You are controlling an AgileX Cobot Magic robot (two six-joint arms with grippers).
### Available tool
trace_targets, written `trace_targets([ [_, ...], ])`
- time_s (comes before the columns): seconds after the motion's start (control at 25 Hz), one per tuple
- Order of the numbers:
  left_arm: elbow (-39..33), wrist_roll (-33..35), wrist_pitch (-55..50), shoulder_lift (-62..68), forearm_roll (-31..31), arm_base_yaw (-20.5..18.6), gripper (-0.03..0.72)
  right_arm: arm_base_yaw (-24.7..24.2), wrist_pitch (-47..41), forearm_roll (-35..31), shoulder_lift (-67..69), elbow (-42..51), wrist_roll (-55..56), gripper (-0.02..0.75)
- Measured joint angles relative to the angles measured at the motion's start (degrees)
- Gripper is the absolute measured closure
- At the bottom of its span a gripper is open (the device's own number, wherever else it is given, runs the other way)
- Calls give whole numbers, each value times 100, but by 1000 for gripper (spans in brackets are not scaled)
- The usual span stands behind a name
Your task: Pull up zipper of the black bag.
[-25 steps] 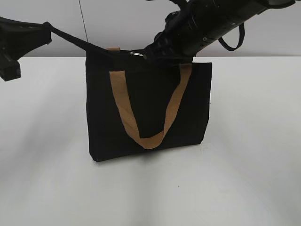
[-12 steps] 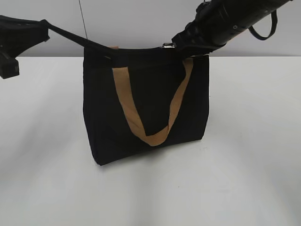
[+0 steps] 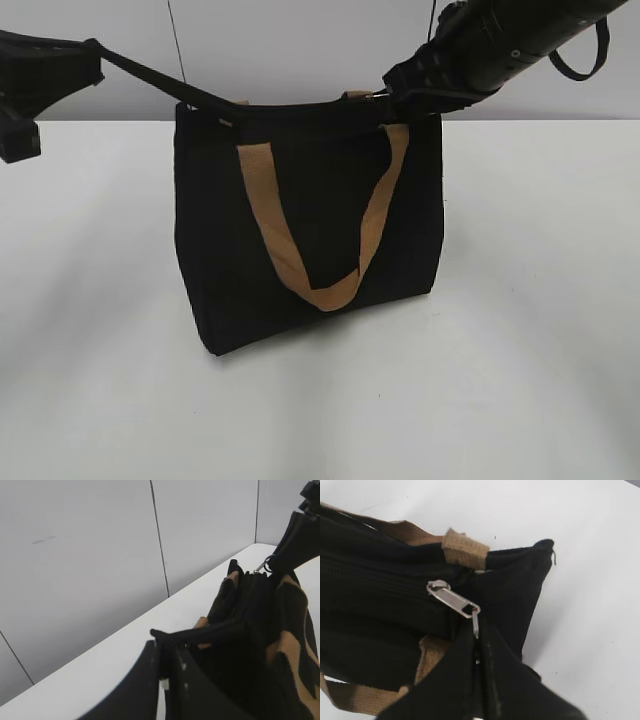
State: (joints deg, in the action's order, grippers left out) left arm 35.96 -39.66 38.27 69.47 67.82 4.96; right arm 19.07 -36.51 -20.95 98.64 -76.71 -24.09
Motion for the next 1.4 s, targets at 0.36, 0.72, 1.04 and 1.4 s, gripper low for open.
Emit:
trace_targets([
  [0.36,0,0,0,0,0,0,673,0,5,7,0,0,132,734],
  [0.72,0,0,-33,-9,-126,-11,673,6,95,185,-4,0,175,365],
  [1.04,0,0,-51,-9,-475,-11,646,6,95,191,-4,0,192,197],
  [1.4,0,-11,-362,-60,-1530,-24,165,6,95,204,-4,0,197,190],
])
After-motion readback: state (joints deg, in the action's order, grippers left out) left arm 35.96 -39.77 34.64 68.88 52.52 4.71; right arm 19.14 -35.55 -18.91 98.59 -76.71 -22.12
